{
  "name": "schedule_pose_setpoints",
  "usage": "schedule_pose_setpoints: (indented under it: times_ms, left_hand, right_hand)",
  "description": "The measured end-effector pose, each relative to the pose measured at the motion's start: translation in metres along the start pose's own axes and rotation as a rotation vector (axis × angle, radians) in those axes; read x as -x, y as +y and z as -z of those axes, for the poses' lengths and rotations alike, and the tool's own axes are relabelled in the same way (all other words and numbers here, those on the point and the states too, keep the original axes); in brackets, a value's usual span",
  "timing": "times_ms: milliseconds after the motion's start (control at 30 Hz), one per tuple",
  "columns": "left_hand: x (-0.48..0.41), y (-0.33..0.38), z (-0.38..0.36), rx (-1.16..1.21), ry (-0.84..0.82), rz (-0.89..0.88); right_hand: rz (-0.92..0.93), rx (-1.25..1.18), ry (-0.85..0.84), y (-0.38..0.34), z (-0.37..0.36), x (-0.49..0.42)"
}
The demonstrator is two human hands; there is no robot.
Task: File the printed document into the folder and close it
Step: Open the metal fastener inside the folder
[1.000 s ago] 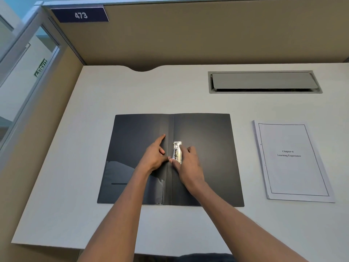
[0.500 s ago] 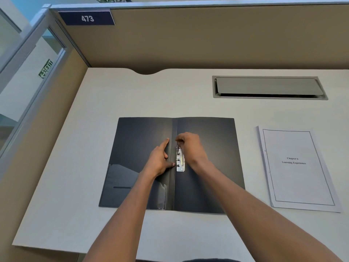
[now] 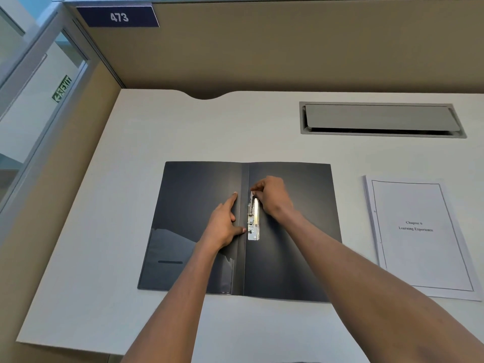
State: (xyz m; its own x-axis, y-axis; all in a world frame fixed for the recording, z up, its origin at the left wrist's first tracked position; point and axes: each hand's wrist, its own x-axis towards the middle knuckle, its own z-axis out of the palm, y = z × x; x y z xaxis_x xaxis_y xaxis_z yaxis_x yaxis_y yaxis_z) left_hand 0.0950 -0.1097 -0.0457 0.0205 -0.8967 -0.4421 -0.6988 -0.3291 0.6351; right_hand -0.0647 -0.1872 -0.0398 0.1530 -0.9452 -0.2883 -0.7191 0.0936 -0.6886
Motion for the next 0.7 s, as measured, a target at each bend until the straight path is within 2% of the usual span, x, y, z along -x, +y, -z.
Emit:
schedule_pose_setpoints:
  times_ms: [133,333,700]
  left_hand:
    - [0.002,0.002,0.001,-0.01,-0.003,0.001]
    - [0.003,0.009,0.0,-0.151,-0.004,0.007]
    - [0.011,0.014,0.005,-0.263,0.037,-0.004]
  right_hand:
    - [0.0,0.006,-0.02,0.0,-0.001,-0.006]
    - [-0.017,-0.004,-0.046,0.001,0.001,-0.008]
    - [0.026,-0.038,0.005,0.004,0.009,0.01]
